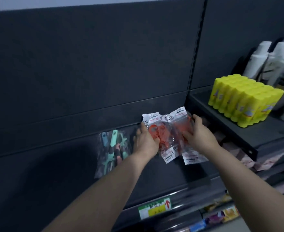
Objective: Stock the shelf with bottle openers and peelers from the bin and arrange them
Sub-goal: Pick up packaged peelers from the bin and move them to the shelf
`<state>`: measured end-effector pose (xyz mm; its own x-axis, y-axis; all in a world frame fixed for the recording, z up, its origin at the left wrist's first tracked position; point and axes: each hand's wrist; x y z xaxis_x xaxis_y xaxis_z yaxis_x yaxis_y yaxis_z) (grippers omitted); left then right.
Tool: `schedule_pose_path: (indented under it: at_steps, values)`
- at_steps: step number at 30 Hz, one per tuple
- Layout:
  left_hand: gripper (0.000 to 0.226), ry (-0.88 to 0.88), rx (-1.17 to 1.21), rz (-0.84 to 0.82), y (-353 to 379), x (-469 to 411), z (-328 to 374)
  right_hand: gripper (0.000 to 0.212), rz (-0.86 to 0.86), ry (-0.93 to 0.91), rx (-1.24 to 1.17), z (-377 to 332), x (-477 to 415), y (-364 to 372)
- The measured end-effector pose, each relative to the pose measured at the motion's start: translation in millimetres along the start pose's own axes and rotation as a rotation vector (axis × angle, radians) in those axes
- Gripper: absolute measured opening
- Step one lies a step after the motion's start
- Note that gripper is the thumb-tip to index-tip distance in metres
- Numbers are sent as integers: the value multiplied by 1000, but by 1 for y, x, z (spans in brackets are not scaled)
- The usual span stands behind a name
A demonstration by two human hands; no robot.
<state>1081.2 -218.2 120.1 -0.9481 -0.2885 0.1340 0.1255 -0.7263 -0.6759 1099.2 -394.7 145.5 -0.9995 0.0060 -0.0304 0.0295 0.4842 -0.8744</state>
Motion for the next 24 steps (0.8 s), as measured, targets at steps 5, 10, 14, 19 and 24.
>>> schedule_pose_path:
  at_steps: [5,10,14,19,24]
  values:
    - [64,44,-10,-92,1,0,0,46,-123,-126,287,6,-15,20]
    - [58,3,-47,40,-6,15,8,41,-120,-235,320,7,-17,10]
    - [40,-10,-132,129,-13,41,18,36,-15,-461,423,-4,-4,-1]
    - [27,-56,-304,340,-32,94,3,36,6,-715,450,-29,27,6]
    - [27,-240,-389,488,-64,175,-49,34,-51,-958,388,-72,87,32]
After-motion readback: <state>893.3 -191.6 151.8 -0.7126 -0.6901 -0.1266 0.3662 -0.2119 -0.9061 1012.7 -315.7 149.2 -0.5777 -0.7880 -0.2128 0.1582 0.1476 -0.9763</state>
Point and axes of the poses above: each hand's wrist, its own x-axis away from the middle knuckle, its own y-axis out of the palm, z = x × y, and after that the axes turned 7 degrees about x, right-handed
